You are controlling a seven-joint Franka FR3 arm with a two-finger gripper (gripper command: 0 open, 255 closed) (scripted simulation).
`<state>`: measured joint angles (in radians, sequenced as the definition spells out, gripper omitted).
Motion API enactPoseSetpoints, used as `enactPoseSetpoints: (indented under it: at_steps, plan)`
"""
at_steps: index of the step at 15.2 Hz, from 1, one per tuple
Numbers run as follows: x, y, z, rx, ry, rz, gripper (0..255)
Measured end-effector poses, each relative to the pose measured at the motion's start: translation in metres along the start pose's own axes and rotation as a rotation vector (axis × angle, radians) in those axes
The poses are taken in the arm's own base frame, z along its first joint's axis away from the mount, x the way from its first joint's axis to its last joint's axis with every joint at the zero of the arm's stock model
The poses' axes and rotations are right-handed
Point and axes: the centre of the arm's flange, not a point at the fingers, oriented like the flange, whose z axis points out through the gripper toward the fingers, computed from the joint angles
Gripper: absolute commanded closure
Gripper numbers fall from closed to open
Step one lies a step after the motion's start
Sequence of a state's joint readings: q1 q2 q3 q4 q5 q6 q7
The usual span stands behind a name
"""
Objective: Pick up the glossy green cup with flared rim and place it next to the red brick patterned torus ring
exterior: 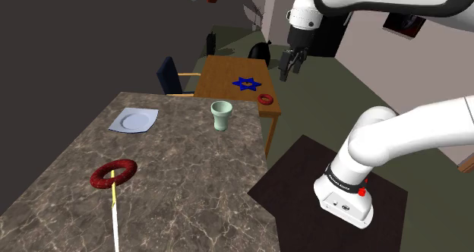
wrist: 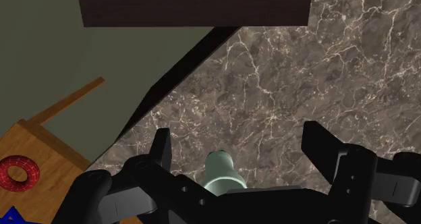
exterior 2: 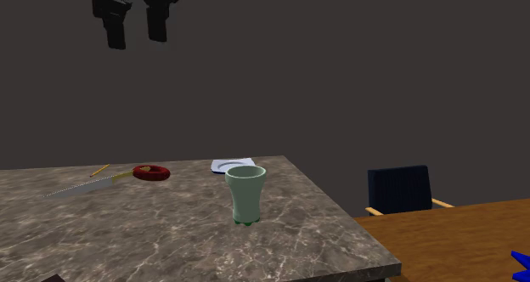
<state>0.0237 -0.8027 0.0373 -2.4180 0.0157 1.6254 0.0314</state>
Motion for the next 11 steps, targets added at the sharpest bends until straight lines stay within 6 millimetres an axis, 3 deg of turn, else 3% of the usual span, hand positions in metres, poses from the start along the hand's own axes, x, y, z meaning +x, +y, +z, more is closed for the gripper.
enactPoseSetpoints:
  at_steps: [2,11]
  plan:
    - [0.005,-0.001,0.004,-0.003,-0.002,-0.001,0]
    - [0.090,-0.032,0.075,-0.047,-0.025,-0.028,0]
